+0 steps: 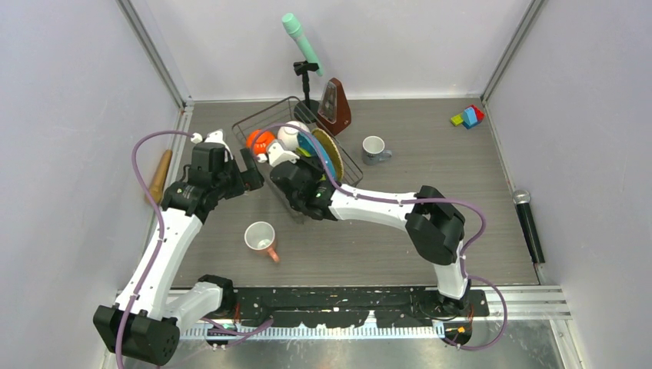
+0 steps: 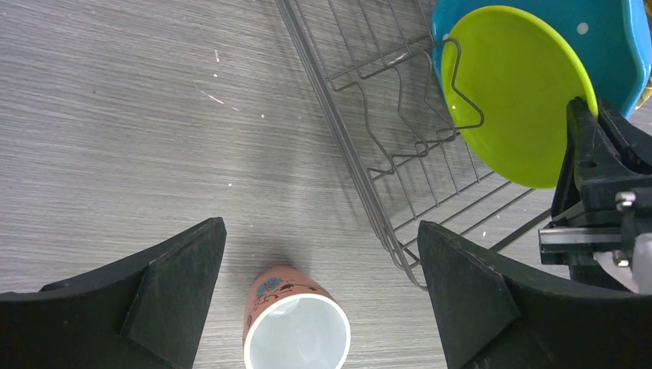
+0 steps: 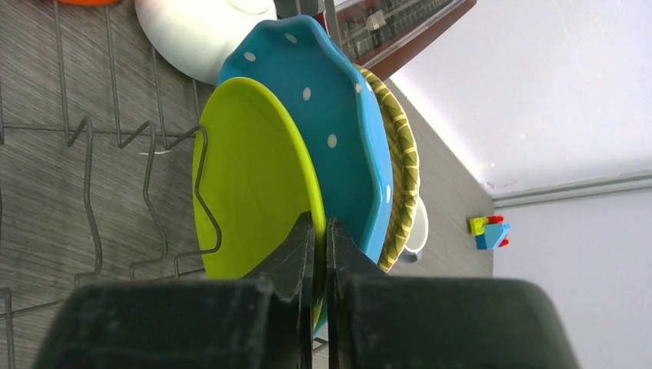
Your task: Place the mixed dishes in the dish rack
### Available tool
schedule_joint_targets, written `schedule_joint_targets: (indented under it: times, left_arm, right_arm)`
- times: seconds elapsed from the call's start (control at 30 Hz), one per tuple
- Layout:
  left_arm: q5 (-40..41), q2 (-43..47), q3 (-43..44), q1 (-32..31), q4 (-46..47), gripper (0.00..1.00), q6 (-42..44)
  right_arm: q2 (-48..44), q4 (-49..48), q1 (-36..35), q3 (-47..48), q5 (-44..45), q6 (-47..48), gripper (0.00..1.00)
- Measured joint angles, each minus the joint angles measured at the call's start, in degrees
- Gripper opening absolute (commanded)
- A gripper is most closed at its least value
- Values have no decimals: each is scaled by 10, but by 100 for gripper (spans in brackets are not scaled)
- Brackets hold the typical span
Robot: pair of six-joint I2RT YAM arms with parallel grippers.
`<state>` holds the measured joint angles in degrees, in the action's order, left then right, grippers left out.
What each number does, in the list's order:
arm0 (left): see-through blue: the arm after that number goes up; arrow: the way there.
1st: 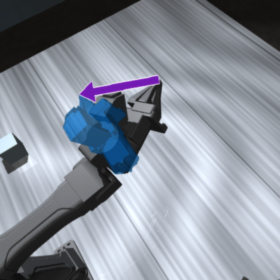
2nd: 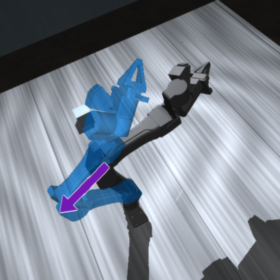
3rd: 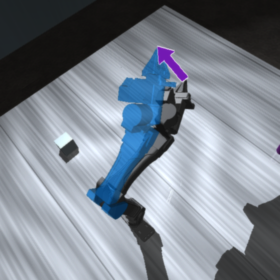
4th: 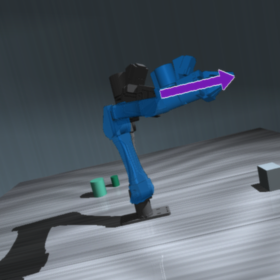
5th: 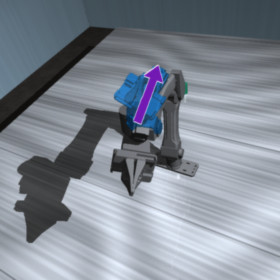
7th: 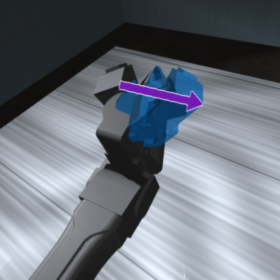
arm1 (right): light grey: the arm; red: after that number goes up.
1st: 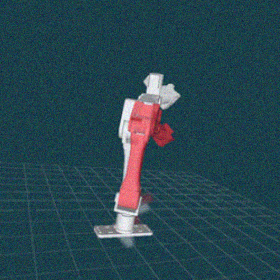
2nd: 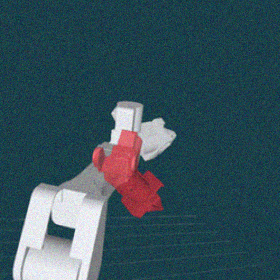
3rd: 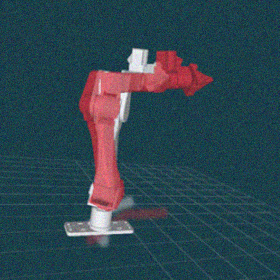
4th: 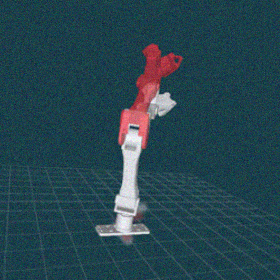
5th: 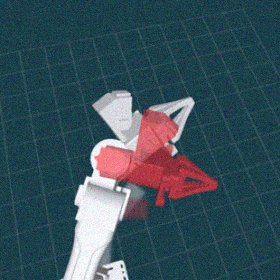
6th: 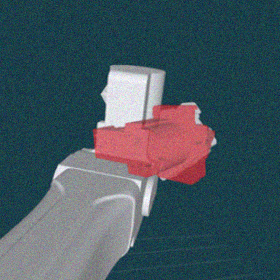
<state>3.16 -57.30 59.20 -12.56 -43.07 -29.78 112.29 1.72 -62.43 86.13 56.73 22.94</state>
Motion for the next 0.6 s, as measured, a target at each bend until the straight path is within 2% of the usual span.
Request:
schedule_joint_targets:
  times: [0.13, 0.27, 0.3, 0.33, 0.37, 0.4, 0.43, 0.47, 0.53, 0.6]
  left_arm:
    - [-7, 0, 0, 0, 0, 100, -3]
    - [-10, 0, 0, 0, -1, 100, -6]
    - [-10, 0, 0, 0, -1, 100, -7]
    - [-10, 0, 0, 0, -1, 100, -8]
    - [-10, 1, 0, 0, -2, 100, -9]
    - [-10, 2, 0, 0, -3, 99, -9]
    - [-10, 3, 0, 0, -5, 100, -9]
    - [-8, 5, 0, 0, -7, 100, -9]
    - [-7, 10, 0, 0, -14, 100, -9]
    - [-6, 14, 0, 0, -18, 100, -9]
  right_arm:
    - [0, 17, 9, 0, -12, -40, 4]
    - [6, 41, 19, 7, -27, -75, 10]
    - [9, 44, 20, 10, -30, -82, 16]
    - [14, 49, 22, 15, -34, -87, 27]
    - [19, 53, 23, 20, -39, -93, 33]
    - [23, 55, 24, 24, -41, -98, 50]
    - [26, 59, 24, 27, -44, -101, 59]
    - [28, 62, 25, 29, -49, -108, 73]
    - [28, 68, 26, 33, -59, -118, 84]
    - [28, 73, 23, 39, -66, -122, 88]
